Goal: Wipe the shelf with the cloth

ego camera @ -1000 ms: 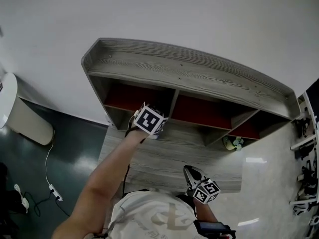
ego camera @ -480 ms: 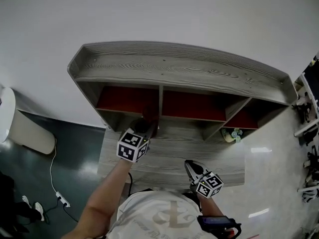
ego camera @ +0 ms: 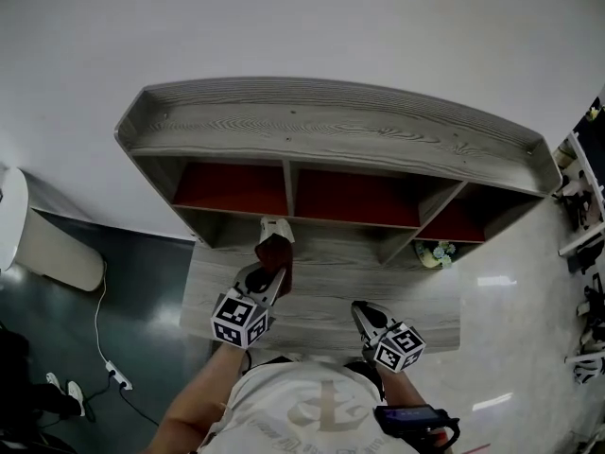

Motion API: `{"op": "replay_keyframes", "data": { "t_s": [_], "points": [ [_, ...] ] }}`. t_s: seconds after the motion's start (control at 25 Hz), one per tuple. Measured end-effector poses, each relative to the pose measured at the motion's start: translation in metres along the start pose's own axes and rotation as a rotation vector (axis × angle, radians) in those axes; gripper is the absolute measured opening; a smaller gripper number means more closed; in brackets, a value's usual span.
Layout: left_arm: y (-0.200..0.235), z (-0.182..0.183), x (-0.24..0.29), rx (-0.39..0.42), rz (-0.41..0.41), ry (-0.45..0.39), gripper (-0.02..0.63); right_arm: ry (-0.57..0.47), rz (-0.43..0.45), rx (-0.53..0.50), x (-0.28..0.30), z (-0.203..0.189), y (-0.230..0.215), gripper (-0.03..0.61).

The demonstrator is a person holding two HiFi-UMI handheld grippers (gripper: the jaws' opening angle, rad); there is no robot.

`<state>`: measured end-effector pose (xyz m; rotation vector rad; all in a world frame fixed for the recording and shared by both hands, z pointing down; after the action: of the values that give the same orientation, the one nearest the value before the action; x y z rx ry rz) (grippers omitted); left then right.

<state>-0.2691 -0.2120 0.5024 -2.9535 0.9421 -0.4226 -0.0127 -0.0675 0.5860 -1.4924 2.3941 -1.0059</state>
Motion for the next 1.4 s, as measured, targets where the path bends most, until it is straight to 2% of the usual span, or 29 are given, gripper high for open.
{"op": "replay_keyframes", "data": {
  "t_s": [0.24,0.56,1.0,1.12,1.4],
  "points": [
    [-0.028,0.002,0.003,-0.024,0.043,-0.013,0.064,0.02,0.03,-0.009,0.001,0.009,-0.011,0.005],
    [-0.055,0.018,0.021,-0.02,0.084,0.02,0.066,0.039,0.077,-0.023,-0.016,0.031,-0.031,0.005],
    [-0.063,0.071,0.072,0.104,0.224,0.069,0.066,0.052,0.099,0.003,-0.058,0.05,-0.071,0.005],
    [-0.056,0.088,0.089,0.152,0.279,0.102,0.066,0.045,0.105,0.008,-0.067,0.055,-0.082,0.005],
    [-0.032,0.122,0.128,0.208,0.396,0.175,0.066,0.024,0.115,0.018,-0.087,0.067,-0.105,0.005]
  ]
}}
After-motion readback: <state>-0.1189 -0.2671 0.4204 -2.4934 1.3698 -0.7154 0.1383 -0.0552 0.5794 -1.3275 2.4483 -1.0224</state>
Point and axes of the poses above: the fingertips, and each gripper's own axes: x forward along the fingers, y to its left, z out of its top, the point moved 9 cm from there along -x, backward along the fingers, and after that the axes turned 14 degrees about x, right-handed, at the moved point
